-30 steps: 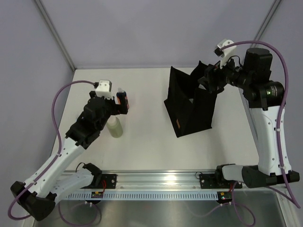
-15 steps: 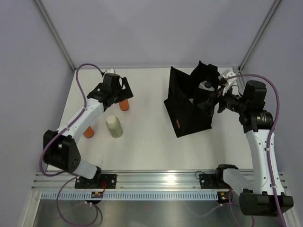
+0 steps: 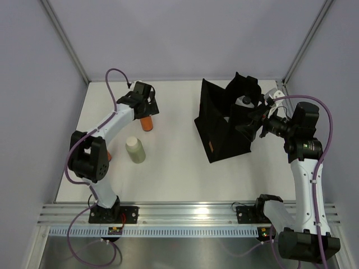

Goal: Place the personal care products into the canvas bag

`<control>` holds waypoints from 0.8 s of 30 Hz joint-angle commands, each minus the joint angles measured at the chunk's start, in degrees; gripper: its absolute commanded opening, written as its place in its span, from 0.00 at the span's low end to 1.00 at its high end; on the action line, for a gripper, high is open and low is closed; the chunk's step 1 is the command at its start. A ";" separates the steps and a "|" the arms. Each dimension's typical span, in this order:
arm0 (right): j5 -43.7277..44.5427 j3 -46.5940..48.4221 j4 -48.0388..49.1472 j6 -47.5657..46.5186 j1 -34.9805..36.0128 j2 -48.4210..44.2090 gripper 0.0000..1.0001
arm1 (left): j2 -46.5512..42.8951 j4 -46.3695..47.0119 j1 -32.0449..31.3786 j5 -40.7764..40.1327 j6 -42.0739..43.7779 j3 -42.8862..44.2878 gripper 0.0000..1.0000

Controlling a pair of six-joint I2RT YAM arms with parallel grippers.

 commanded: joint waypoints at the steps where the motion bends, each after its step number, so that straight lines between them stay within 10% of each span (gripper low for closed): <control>1: -2.19 -0.30 2.75 0.10 -0.38 -0.79 0.87 | 2.86 1.39 0.41 -3.01 1.43 3.77 0.92; 12: -0.79 -0.57 2.58 -0.61 -0.47 -0.79 0.87 | 7.35 1.57 0.94 -4.58 1.07 6.24 0.65; 21: -0.78 -0.66 2.58 -0.61 -1.00 -0.52 0.87 | 3.75 5.60 0.94 -3.37 9.40 4.40 0.02; 24: -0.96 -0.66 2.67 -0.61 -1.09 -0.52 0.87 | -0.64 9.37 0.68 4.09 15.02 2.81 0.00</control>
